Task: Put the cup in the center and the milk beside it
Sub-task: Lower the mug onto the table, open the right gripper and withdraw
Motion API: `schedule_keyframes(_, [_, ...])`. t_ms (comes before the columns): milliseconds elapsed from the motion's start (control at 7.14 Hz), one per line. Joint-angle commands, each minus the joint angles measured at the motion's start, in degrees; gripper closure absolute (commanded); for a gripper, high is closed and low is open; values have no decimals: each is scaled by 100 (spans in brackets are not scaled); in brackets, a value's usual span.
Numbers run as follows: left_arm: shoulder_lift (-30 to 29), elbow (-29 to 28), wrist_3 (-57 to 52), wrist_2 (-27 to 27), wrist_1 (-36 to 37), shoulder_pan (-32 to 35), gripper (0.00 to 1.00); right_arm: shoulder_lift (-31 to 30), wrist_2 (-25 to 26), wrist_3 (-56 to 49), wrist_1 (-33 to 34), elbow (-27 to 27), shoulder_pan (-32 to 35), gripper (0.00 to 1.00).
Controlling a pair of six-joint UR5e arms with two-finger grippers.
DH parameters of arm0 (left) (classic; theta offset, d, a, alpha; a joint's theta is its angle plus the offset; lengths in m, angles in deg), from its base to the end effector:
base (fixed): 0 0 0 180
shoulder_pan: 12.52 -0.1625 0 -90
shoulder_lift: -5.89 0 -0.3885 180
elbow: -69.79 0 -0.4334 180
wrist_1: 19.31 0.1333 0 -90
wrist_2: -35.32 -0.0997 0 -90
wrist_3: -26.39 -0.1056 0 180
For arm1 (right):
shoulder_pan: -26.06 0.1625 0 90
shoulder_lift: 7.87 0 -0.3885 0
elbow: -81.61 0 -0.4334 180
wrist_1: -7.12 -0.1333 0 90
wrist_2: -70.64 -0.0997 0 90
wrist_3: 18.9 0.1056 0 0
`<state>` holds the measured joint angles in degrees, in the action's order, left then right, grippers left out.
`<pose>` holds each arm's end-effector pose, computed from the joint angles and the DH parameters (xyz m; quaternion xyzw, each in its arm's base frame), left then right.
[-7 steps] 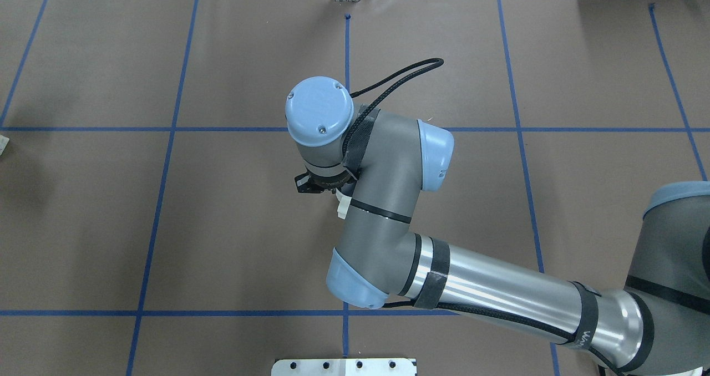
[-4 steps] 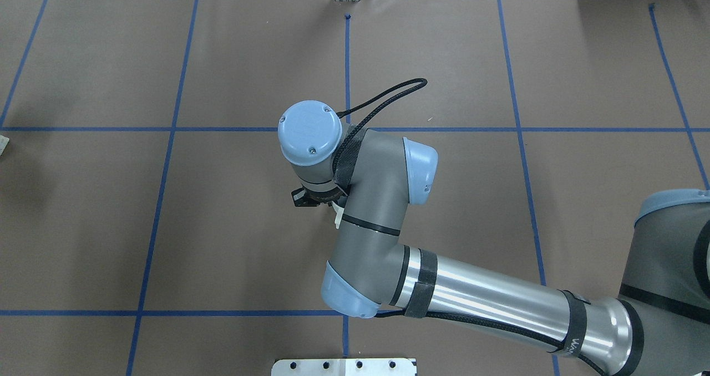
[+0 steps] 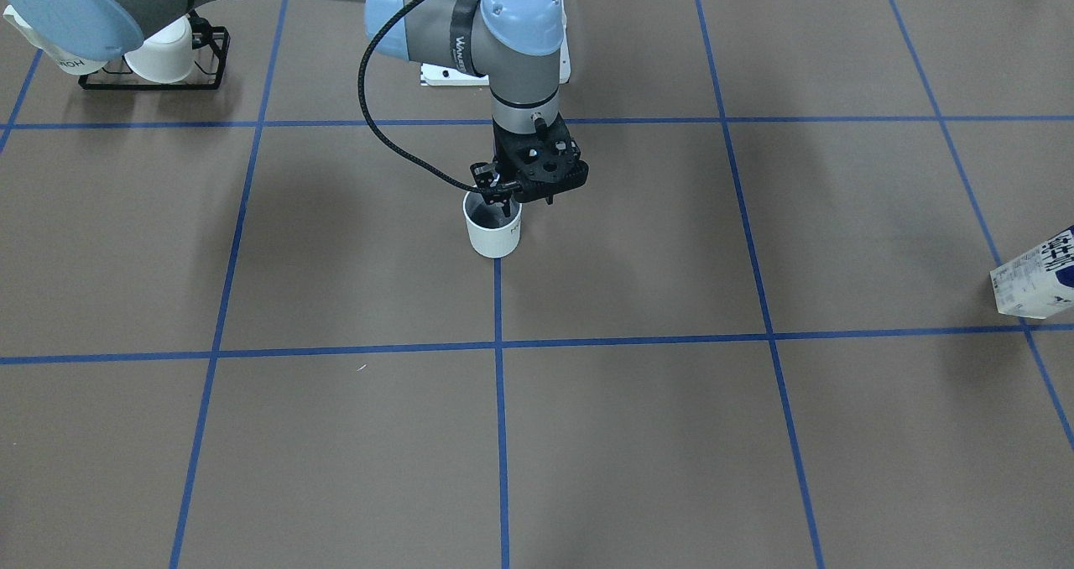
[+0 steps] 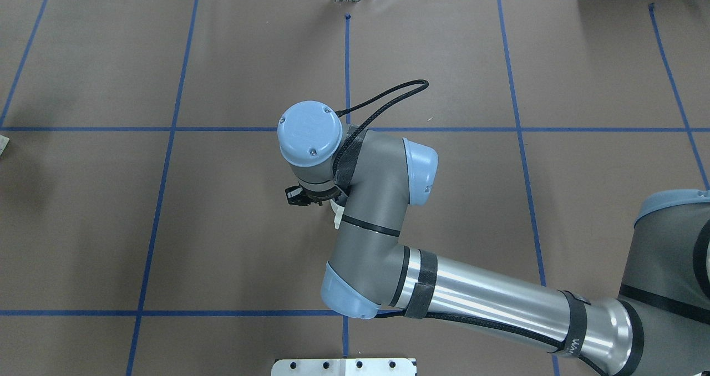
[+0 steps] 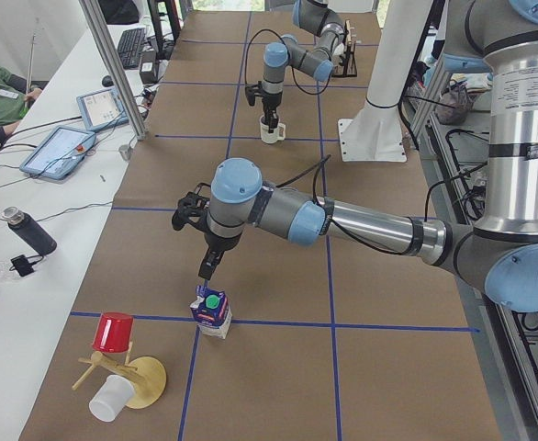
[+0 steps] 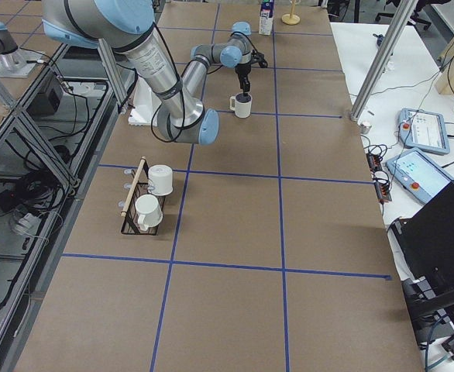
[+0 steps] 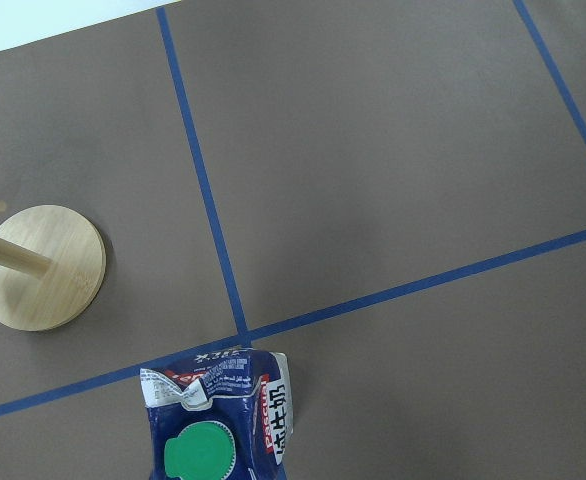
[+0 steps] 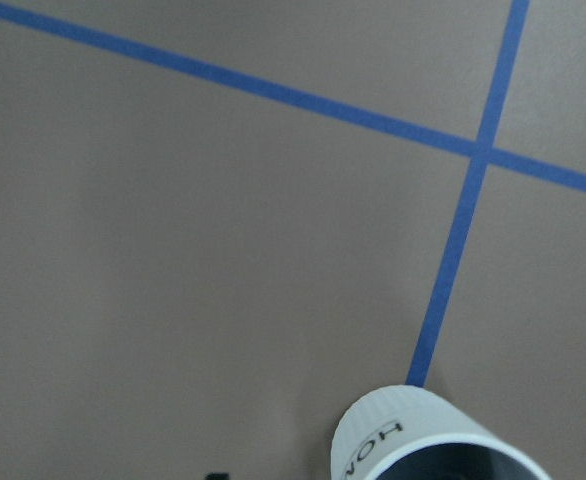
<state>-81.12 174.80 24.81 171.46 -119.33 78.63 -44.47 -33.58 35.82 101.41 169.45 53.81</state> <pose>-0.0677 -0.5223 0.4906 0.1850 0.3803 0.0783 0.9028 -0.5926 -0.4331 0.0532 0.1098 -0.3963 -0.1090 0.9050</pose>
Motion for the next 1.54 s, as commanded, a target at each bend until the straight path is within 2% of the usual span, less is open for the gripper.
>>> schedule_keyframes(0, [0, -76, -17, 0, 0, 0, 1, -23, -874, -136, 29, 382, 858, 0])
schedule_keyframes(280, [-17, 28, -9, 0, 0, 0, 1, -380, -2175, -1020, 29, 392, 2245, 0])
schedule_keyframes(420, [-70, 107, 9, 0, -9, 0, 1, -1019, -2434, -1756, 11, 662, 2739, 0])
schedule_keyframes(561, [-140, 125, 18, -8, -9, 0, 1, -2200, -2202, -2573, -67, 1369, 3022, 0])
schedule_keyframes(701, [-167, 134, -17, 0, -17, 0, 1, -2794, -1973, -3486, -120, 1472, 3478, 0])
schedule_keyframes(1121, [-97, 90, -70, -8, -193, 0, 1, -4447, -2164, -5432, -85, 1446, 4998, 0])
schedule_keyframes(1401, [-44, 108, -79, -8, -176, 0, 1, -5921, -2077, -6279, -138, 1499, 5511, 0])
